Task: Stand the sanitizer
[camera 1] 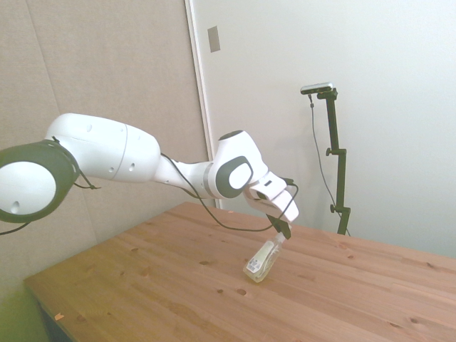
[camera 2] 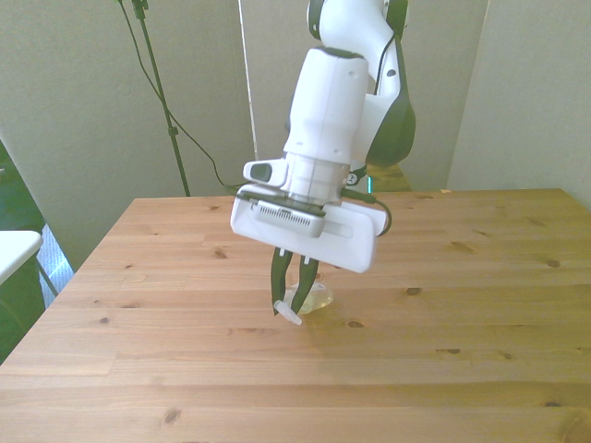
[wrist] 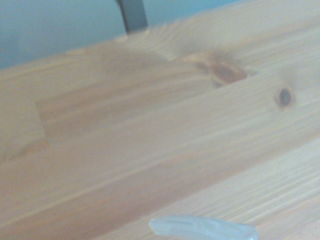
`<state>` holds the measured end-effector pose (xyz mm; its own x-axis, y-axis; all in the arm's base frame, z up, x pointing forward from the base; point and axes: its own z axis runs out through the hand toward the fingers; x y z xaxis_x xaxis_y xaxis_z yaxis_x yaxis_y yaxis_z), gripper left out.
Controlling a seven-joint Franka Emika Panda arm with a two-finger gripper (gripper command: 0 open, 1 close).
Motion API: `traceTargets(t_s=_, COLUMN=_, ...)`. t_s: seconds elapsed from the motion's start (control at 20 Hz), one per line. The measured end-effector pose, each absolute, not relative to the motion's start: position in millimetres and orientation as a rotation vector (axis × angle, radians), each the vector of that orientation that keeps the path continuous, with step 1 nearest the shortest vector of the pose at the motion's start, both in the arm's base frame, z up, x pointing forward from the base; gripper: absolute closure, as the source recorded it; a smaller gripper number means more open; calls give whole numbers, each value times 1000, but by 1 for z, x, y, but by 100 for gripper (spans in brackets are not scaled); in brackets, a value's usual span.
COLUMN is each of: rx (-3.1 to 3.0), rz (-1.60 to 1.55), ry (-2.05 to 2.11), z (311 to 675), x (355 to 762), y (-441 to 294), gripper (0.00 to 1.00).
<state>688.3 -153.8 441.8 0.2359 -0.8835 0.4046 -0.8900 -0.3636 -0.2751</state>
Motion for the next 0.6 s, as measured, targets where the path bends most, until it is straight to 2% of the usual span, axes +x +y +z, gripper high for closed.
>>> traceTargets(t_s=0.2, rx=2314, rz=1057, ry=-1807, z=462, x=679, y=-129, gripper=100)
traceTargets(t_s=0.6, rx=2060, rz=1438, ry=-1861, z=466, x=668, y=-127, gripper=100)
